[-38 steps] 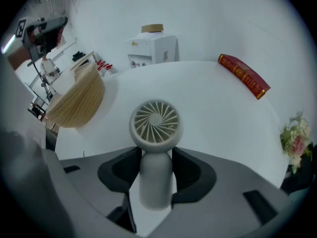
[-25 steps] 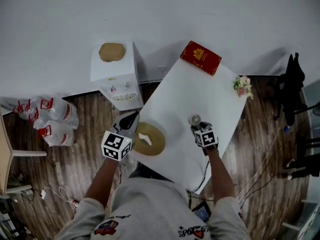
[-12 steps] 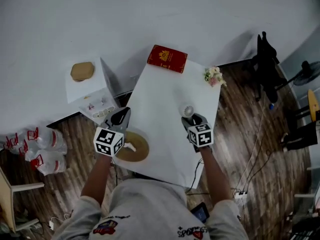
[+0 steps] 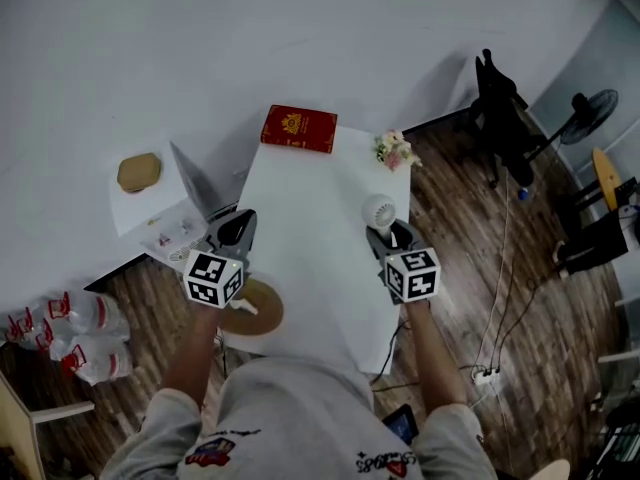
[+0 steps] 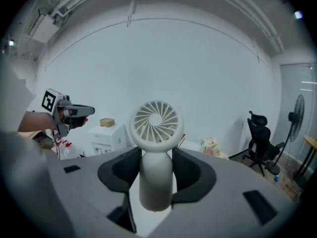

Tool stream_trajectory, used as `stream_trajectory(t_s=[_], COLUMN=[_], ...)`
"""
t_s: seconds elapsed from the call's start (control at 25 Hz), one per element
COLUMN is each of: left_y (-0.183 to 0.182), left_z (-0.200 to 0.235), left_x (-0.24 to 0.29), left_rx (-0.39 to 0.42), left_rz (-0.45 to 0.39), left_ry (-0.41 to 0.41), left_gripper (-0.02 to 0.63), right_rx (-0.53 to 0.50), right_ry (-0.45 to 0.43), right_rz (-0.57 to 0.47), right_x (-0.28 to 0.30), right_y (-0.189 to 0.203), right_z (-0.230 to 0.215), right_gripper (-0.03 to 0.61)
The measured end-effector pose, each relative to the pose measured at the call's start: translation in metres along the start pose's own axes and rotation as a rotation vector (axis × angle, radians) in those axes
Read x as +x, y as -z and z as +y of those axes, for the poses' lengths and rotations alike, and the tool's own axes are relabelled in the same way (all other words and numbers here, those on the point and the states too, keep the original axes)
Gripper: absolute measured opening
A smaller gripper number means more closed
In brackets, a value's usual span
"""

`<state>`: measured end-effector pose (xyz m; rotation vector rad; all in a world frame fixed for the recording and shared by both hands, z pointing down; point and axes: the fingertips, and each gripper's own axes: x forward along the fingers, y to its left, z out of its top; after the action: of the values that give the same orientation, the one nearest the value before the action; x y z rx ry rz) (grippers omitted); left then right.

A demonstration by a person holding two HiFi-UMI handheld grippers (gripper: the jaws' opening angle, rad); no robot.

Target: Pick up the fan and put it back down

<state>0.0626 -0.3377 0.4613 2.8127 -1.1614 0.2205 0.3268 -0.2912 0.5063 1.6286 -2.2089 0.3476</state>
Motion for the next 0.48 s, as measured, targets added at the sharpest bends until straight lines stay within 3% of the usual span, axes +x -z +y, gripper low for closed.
stream_trajectory(t_s=[0.24, 0.48], left_y=[-0.009, -0.01], left_z=[-0.008, -0.017], left_x=[0.006, 0.01], left_rx=[0.007, 0.01], left_rz=[-0.015, -0.012], left_ry=[0.018, 0.037], left_gripper=[0.005, 0.005], right_rx=[-0.028, -0.037], right_ry=[0.043, 0.042], right_rz=[-0.084, -0.094], right_x=[-0.033, -0.039], right_y=[-0.034, -0.037], right_z=[-0.01, -0.006], right_gripper=[0.193, 0.193])
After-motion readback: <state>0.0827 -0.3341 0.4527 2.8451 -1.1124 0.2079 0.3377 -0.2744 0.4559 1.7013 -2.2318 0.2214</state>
